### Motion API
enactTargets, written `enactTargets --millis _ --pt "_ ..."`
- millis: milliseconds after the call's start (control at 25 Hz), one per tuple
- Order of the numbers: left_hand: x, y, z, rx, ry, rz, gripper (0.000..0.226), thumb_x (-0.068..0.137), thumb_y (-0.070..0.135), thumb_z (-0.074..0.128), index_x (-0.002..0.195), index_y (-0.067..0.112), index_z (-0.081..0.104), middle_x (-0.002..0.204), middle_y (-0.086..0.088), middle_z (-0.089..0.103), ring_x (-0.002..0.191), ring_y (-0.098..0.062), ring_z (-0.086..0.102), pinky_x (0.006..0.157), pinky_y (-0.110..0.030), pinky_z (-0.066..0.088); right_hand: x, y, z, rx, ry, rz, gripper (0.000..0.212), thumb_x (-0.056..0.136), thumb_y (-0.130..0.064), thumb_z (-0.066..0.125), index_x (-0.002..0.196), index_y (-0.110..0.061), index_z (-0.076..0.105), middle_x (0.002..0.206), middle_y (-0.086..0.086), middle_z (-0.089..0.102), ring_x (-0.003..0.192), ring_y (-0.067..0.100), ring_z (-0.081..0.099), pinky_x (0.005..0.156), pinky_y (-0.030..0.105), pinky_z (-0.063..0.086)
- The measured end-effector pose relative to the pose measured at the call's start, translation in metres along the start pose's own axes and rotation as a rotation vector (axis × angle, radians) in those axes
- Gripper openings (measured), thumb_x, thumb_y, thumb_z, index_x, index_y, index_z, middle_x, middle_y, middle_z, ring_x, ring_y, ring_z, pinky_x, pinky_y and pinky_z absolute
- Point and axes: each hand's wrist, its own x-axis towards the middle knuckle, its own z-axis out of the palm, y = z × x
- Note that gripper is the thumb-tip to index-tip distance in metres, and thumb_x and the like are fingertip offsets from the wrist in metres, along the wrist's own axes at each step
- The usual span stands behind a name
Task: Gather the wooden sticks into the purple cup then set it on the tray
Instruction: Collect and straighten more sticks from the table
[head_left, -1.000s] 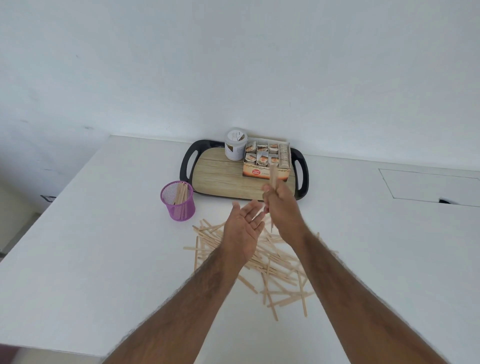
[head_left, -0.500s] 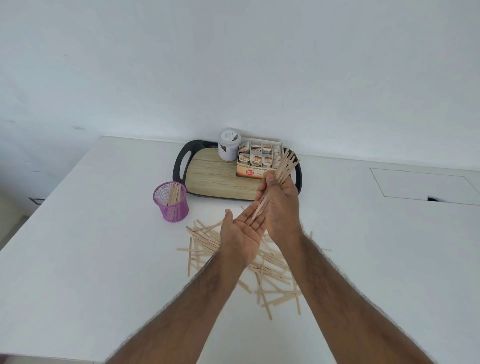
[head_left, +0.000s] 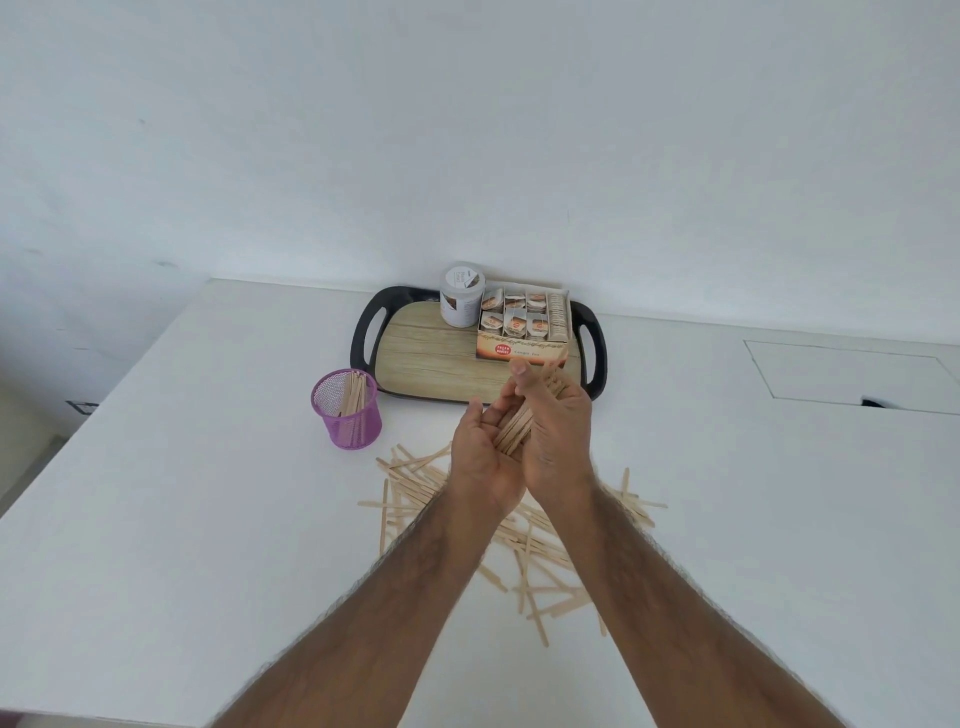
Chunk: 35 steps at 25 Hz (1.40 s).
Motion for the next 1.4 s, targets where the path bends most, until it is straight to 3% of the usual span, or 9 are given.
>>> enactTargets --millis 120,320,440,560,840,1000,1120,1280,1400 --pt "0.001 0.004 0.001 0.018 -0.008 0.004 0.054 0.110 0.038 0.035 0.093 0.007 0.076 0.099 -0.012 0.077 0.098 -0.025 0.075 0.092 -0.038 0.057 0.000 0.005 -0.004 -0.299 0.046 -0.122 0.036 0.087 -0.036 0.073 0.059 -0.017 0.062 0.068 0.006 0.071 0.066 0.020 0.068 0.070 0.040 0.059" --pt "0.002 0.007 -0.005 0.258 0.000 -0.026 0.042 0.107 0.028 0.050 0.132 -0.003 0.062 0.135 -0.019 0.063 0.129 -0.031 0.061 0.113 -0.042 0.045 -0.004 0.014 -0.014 -0.723 0.092 -0.309 0.021 0.096 -0.037 0.057 0.093 -0.023 0.073 0.099 -0.003 0.074 0.106 0.023 0.067 0.097 0.052 0.050" --pt "0.002 0.002 -0.013 0.655 0.115 0.074 0.031 0.103 0.028 0.055 0.111 0.006 0.076 0.098 -0.014 0.070 0.083 -0.023 0.069 0.076 -0.034 0.057 -0.009 0.015 -0.015 -0.640 0.082 -0.234 0.023 0.097 -0.034 0.055 0.100 -0.023 0.076 0.102 -0.011 0.075 0.103 0.015 0.068 0.095 0.040 0.054" --pt "0.000 0.003 -0.015 0.838 0.212 0.122 0.036 0.099 0.033 0.059 0.069 0.015 0.064 0.054 -0.002 0.044 0.045 -0.011 0.036 0.043 -0.023 0.029 -0.010 0.012 -0.016 -0.617 0.053 -0.201 0.024 0.098 -0.026 0.060 0.082 -0.015 0.074 0.085 -0.013 0.075 0.079 0.008 0.070 0.072 0.022 0.052" --pt "0.000 0.015 -0.018 0.931 0.343 0.330 0.051 0.098 0.032 0.065 0.054 0.021 0.040 0.046 0.005 0.033 0.037 -0.009 0.024 0.038 -0.021 0.021 -0.004 -0.020 -0.027 -0.704 0.080 -0.400 0.026 0.096 -0.033 0.051 0.079 -0.018 0.063 0.073 0.008 0.063 0.057 0.016 0.049 0.052 0.033 0.043" --pt "-0.002 0.012 -0.016 0.988 0.340 0.399 0.057 0.096 0.030 0.065 0.048 0.024 0.034 0.048 0.006 0.029 0.041 -0.011 0.022 0.040 -0.022 0.020 -0.008 -0.007 -0.029 -1.088 0.008 -0.282 0.043 0.102 -0.035 0.050 0.062 -0.018 0.041 0.054 -0.005 0.044 0.049 0.014 0.039 0.049 0.037 0.038" --pt "-0.001 0.014 -0.019 1.130 0.360 0.579 0.051 0.094 0.031 0.068 0.055 0.016 0.039 0.048 0.005 0.032 0.044 -0.010 0.025 0.041 -0.024 0.024 -0.008 -0.002 -0.035 -1.175 0.121 -0.245 0.044 0.098 -0.046 0.053 0.062 -0.020 0.045 0.052 -0.009 0.048 0.046 0.010 0.040 0.047 0.028 0.034" --pt "0.001 0.011 -0.019 1.254 0.327 0.697 0.047 0.095 0.032 0.069 0.057 0.015 0.047 0.047 0.013 0.042 0.045 -0.004 0.035 0.043 -0.016 0.032 -0.004 0.004 -0.034 -0.918 0.110 -0.152 0.033 0.095 -0.035 0.065 0.069 -0.015 0.061 0.055 -0.009 0.056 0.050 0.006 0.048 0.053 0.027 0.043" --pt "0.001 0.013 -0.021 1.010 0.286 0.555 0.038 0.101 0.037 0.059 0.072 0.012 0.055 0.062 0.002 0.057 0.052 -0.010 0.050 0.047 -0.023 0.043 0.000 -0.002 -0.035 -0.875 0.079 -0.167 0.033 0.095 -0.031 0.067 0.066 -0.015 0.060 0.048 -0.015 0.052 0.047 0.003 0.045 0.049 0.016 0.037"
